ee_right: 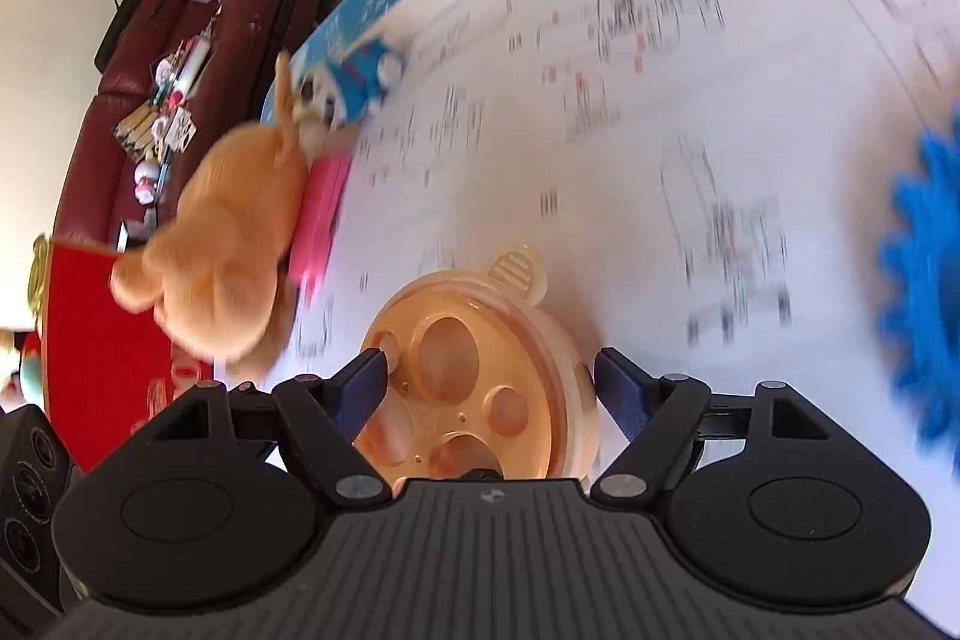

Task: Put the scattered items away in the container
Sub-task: 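Lower both grippers around the orange container's rim, then close the right gripper on the orange container and lift it while the left gripper approaches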

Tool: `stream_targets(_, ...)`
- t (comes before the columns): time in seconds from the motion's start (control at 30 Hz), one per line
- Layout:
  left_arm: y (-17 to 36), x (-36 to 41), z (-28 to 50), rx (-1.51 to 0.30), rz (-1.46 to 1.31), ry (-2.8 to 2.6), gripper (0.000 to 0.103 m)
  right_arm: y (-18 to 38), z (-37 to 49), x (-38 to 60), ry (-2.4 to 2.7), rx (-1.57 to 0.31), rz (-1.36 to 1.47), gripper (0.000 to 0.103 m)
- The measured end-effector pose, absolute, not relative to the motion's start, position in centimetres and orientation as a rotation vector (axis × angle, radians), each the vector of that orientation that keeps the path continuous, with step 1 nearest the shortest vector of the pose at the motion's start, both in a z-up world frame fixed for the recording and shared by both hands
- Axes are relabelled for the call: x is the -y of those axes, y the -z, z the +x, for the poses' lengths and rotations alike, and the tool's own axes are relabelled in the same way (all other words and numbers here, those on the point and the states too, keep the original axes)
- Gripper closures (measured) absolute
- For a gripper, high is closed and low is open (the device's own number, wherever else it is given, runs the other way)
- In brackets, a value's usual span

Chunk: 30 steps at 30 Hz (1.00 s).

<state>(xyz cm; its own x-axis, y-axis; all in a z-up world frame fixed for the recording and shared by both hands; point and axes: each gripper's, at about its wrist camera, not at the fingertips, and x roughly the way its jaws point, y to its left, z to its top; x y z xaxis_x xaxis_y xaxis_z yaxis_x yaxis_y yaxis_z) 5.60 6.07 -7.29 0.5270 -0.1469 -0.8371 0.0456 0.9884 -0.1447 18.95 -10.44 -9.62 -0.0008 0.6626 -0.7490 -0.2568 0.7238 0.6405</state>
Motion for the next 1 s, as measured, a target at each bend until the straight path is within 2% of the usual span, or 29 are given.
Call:
stream_targets(0.33, 5.2, -4.4, 1.1, -0.955, 0.016, 0.091, 0.007, 9.7, 16.1, 11.9, -0.688, -1.386, 0.384, 0.021)
stream_targets(0.7, 5.9, -2.6, 2.6, -0.980, 0.055, 0.161, 0.004, 10.0, 16.3, 11.9, -0.671, -1.370, 0.448, 0.019)
stream_targets(0.8, 6.5, -2.0, 2.7, -0.980, 0.098, 0.163, 0.000, 10.2, 16.3, 11.7, -0.680, -1.383, 0.485, 0.016)
stream_targets(1.0, 6.9, -1.9, 2.6, -0.975, 0.125, 0.158, 0.000, 9.8, 15.8, 11.6, -0.663, -1.409, 0.500, 0.015)
